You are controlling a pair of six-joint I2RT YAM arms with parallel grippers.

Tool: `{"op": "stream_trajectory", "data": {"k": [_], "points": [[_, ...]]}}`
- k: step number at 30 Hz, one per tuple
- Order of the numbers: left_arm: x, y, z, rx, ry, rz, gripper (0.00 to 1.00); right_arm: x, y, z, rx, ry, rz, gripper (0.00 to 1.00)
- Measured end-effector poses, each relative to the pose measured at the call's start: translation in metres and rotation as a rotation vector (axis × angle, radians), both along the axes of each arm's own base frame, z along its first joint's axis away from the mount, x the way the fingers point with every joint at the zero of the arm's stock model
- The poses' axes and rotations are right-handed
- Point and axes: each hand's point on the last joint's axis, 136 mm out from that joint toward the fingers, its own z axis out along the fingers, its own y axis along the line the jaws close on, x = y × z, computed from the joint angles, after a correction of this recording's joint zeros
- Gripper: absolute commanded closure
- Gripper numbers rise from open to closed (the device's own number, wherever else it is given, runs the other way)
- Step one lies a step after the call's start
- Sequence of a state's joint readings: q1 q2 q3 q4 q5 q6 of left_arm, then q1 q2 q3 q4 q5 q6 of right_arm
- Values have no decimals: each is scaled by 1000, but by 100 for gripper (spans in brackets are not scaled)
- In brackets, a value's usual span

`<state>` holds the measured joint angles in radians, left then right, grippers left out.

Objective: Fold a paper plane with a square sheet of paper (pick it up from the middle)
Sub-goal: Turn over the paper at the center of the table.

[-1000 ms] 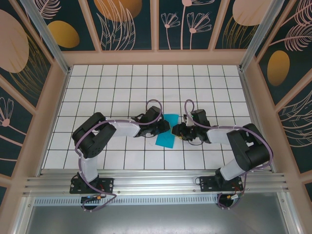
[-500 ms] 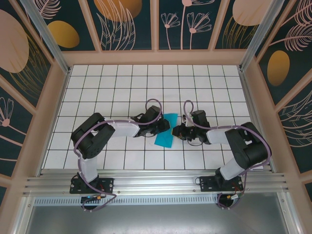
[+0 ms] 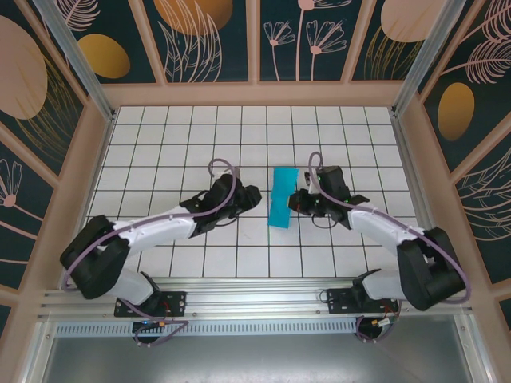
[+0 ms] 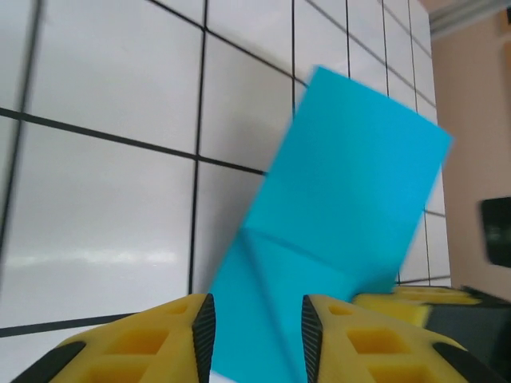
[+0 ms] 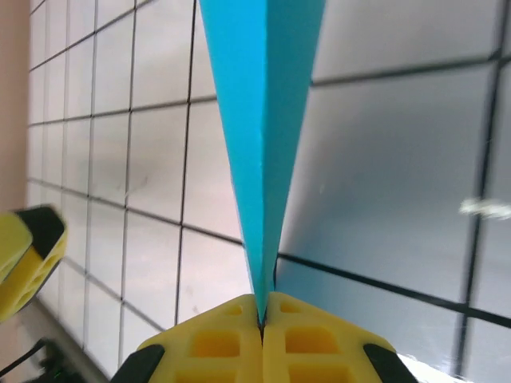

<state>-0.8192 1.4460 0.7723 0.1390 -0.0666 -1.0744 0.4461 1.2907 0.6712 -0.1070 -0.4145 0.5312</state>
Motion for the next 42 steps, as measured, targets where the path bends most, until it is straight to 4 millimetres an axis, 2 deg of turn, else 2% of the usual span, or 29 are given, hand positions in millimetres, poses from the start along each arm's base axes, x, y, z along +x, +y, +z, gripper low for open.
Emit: {"op": "stream_trajectory", "data": {"k": [7,9,11,14,17,20,23,26,29,31,34,36,38,40,42], "points": [[-17,61,5,34,-58,157,49,18,-27,51,-348,-80,-149,95],[-21,77,7,32,-73,202,47,19,-30,59,-463,-79,-178,95],[-25,93,8,27,-90,245,46,19,-31,58,-586,-65,-192,96],[-30,111,9,18,-112,293,45,12,-29,42,-772,-25,-178,95],[-35,123,10,13,-129,323,45,3,-20,17,-941,18,-128,94],[-39,133,16,5,-149,351,44,-4,-4,-10,-1044,55,-61,94],[-42,143,29,-20,-179,377,44,-10,21,-37,-1096,88,8,86],[-46,152,41,-41,-207,401,43,-15,56,-59,-1076,110,80,79],[-50,161,48,-61,-227,419,43,-26,93,-74,-976,132,156,73],[-54,166,49,-65,-233,428,43,-33,114,-73,-881,145,193,59],[-57,169,47,-64,-232,426,42,-32,130,-57,-726,117,204,54],[-57,166,43,-55,-221,408,41,-32,127,-35,-593,94,191,52],[-57,158,35,-36,-200,371,42,-27,113,-11,-455,75,157,52],[-55,143,23,-13,-164,309,42,-13,86,10,-330,48,83,52],[-53,127,6,13,-117,246,42,4,55,15,-242,34,-1,52]]}}
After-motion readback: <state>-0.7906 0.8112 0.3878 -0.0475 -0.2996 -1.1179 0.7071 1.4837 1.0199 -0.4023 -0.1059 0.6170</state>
